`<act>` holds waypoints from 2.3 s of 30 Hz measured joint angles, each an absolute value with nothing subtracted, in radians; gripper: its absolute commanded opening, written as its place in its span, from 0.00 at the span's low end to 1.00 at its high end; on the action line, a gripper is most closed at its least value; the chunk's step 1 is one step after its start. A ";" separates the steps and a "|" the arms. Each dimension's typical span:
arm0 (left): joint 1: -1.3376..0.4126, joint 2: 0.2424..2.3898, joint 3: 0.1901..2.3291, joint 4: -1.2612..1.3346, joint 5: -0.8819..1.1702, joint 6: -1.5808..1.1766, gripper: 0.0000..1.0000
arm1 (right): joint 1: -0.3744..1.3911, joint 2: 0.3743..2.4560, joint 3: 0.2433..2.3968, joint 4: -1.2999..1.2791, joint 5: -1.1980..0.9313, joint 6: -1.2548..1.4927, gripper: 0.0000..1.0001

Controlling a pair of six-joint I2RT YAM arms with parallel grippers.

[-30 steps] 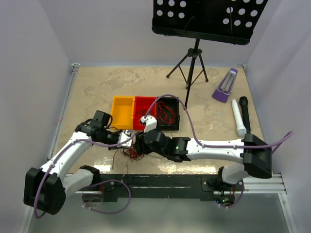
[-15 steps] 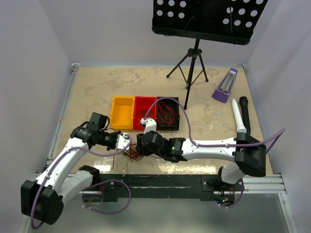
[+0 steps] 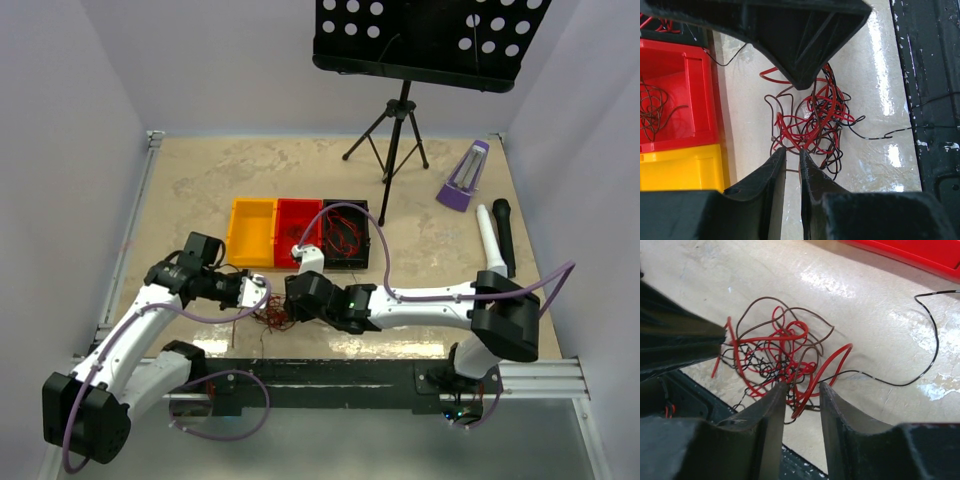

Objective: Untangle the cables
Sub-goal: Untie the cable.

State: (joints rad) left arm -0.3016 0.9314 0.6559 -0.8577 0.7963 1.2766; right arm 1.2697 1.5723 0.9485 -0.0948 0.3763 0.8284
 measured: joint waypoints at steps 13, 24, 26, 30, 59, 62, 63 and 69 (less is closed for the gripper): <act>-0.302 0.921 0.715 -0.881 0.839 1.228 0.49 | 1.232 1.462 0.909 -0.016 0.404 0.800 0.00; -0.302 0.940 0.778 -0.838 0.933 1.069 0.85 | 1.319 1.201 0.820 0.140 0.430 0.727 0.00; -0.302 0.953 0.782 -0.836 0.948 1.057 0.85 | 1.335 1.193 0.811 0.147 0.439 0.722 0.00; -0.302 0.962 0.784 -0.863 0.968 1.072 0.81 | 1.341 1.161 0.809 0.157 0.477 0.709 0.00; -0.302 0.936 0.789 -0.889 0.937 1.143 0.00 | 1.342 0.960 0.853 0.084 0.701 0.663 0.00; -0.305 0.931 0.777 -0.857 0.905 1.172 0.00 | 1.344 0.836 0.853 -0.010 0.781 0.691 0.00; -0.308 0.928 0.772 -0.840 0.899 1.184 0.00 | 1.347 0.799 0.853 -0.058 0.807 0.710 0.00; -0.325 0.900 0.735 -0.756 0.877 1.280 0.00 | 1.357 0.645 0.853 -0.348 0.898 0.839 0.00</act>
State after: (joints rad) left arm -0.3248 0.9001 0.7345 -0.7563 0.8772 1.2797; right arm 1.3567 0.6449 0.8528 -0.3485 0.8982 0.8391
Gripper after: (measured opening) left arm 0.081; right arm 0.022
